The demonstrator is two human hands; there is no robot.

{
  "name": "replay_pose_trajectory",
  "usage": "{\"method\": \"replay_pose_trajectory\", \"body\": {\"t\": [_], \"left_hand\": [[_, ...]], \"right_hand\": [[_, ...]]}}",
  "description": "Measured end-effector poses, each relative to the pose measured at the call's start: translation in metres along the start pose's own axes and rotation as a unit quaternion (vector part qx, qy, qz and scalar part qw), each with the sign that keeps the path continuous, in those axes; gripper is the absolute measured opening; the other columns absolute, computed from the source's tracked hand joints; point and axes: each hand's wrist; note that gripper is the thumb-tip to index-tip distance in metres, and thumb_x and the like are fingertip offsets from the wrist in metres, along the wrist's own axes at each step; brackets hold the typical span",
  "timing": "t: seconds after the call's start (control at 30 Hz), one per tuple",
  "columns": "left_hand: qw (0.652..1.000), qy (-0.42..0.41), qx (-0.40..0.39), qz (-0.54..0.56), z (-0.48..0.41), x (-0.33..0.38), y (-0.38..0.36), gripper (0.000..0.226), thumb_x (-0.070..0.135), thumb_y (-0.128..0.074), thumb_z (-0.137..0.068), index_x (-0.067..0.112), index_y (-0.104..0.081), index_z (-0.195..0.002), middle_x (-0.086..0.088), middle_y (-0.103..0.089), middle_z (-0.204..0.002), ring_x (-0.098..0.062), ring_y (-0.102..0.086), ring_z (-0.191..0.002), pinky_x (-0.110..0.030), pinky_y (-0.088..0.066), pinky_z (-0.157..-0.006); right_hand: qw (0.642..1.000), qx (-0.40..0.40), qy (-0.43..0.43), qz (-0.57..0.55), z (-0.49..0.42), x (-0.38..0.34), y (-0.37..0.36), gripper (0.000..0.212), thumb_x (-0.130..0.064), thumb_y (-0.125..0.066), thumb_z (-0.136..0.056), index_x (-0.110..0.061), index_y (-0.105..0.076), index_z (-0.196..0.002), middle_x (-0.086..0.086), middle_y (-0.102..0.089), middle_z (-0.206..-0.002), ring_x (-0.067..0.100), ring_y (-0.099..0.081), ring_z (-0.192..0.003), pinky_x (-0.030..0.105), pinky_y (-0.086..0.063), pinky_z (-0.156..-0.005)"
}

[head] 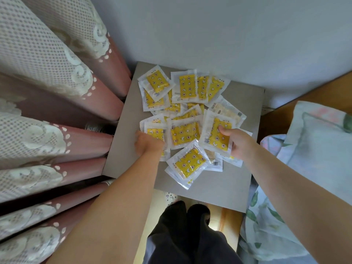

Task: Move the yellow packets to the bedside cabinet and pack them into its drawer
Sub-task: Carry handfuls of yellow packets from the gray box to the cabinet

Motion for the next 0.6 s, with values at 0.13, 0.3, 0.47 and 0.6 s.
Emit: {"method": "replay_pose_trajectory", "body": {"t": [0.13,0.3,0.47,0.6], "left_hand": [[0.991,-0.106,0.013,-0.078,0.001,0.0,0.001,0.047,0.008,-0.075,-0.073,0.012,-0.049,-0.112,-0.009,-0.063,-0.111,-0.032,-0.061,-0.101,-0.036,-0.051,-0.074],[0.986,-0.156,0.012,-0.065,0.004,-0.003,0.007,0.035,0.006,-0.069,-0.081,0.008,-0.048,-0.108,-0.009,-0.064,-0.104,-0.03,-0.062,-0.092,-0.034,-0.043,-0.065],[0.986,-0.129,-0.048,0.094,0.006,-0.008,0.026,0.035,0.01,-0.07,-0.083,0.012,-0.057,-0.115,-0.005,-0.065,-0.11,-0.024,-0.063,-0.096,-0.028,-0.047,-0.067],[0.951,-0.038,-0.177,0.251,0.026,-0.003,0.041,0.02,0.001,-0.06,-0.09,0.017,-0.06,-0.102,-0.008,-0.067,-0.107,-0.028,-0.064,-0.098,-0.048,-0.053,-0.084]], "right_hand": [[0.999,-0.012,-0.004,-0.037,0.001,0.006,-0.002,0.016,-0.013,-0.063,-0.089,-0.013,-0.064,-0.104,0.009,-0.071,-0.109,0.025,-0.068,-0.1,0.045,-0.052,-0.09],[0.996,-0.051,0.005,-0.066,0.006,0.012,-0.002,0.017,-0.012,-0.056,-0.093,-0.013,-0.062,-0.109,0.01,-0.071,-0.104,0.024,-0.071,-0.088,0.042,-0.055,-0.072],[0.995,-0.064,0.002,-0.083,0.012,0.012,-0.001,0.015,-0.011,-0.056,-0.093,-0.013,-0.062,-0.107,0.012,-0.068,-0.113,0.029,-0.064,-0.106,0.05,-0.05,-0.086],[0.996,-0.045,0.001,-0.082,0.025,0.008,-0.001,0.02,-0.012,-0.059,-0.091,-0.012,-0.061,-0.111,0.013,-0.068,-0.115,0.03,-0.065,-0.106,0.051,-0.05,-0.088]]}}
Point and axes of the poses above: each hand's wrist, its own z-axis away from the middle knuckle, its own y-axis out of the back of the hand, x = y × z
